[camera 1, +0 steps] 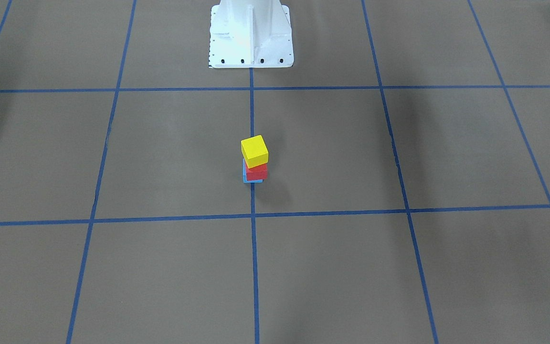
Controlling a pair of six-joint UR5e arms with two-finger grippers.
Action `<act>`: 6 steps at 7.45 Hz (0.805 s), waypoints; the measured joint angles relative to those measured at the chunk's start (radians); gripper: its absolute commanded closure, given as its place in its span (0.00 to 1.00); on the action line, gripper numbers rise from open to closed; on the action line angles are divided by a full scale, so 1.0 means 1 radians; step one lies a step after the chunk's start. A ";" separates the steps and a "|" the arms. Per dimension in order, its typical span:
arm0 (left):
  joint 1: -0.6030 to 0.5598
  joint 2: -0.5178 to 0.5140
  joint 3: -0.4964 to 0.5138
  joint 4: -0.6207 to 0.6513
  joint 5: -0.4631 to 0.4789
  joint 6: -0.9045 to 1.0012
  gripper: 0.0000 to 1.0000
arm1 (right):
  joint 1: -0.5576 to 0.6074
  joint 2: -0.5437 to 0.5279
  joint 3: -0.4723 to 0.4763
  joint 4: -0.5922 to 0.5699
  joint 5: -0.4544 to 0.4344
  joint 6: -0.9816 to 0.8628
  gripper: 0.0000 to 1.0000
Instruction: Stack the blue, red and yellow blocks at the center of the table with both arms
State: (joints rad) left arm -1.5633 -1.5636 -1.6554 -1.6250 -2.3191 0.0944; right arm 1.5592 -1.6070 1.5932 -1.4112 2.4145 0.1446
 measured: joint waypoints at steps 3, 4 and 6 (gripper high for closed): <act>0.007 0.036 -0.015 0.002 0.001 -0.017 0.00 | 0.001 -0.016 0.000 -0.003 -0.001 0.003 0.00; 0.008 0.039 -0.014 0.002 0.002 -0.018 0.00 | 0.003 -0.026 0.007 -0.021 -0.001 0.003 0.00; 0.008 0.040 -0.014 0.002 0.003 -0.017 0.00 | 0.006 -0.036 0.072 -0.132 -0.006 0.002 0.00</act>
State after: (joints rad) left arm -1.5555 -1.5236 -1.6691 -1.6229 -2.3166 0.0770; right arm 1.5653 -1.6429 1.6651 -1.5435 2.4088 0.1470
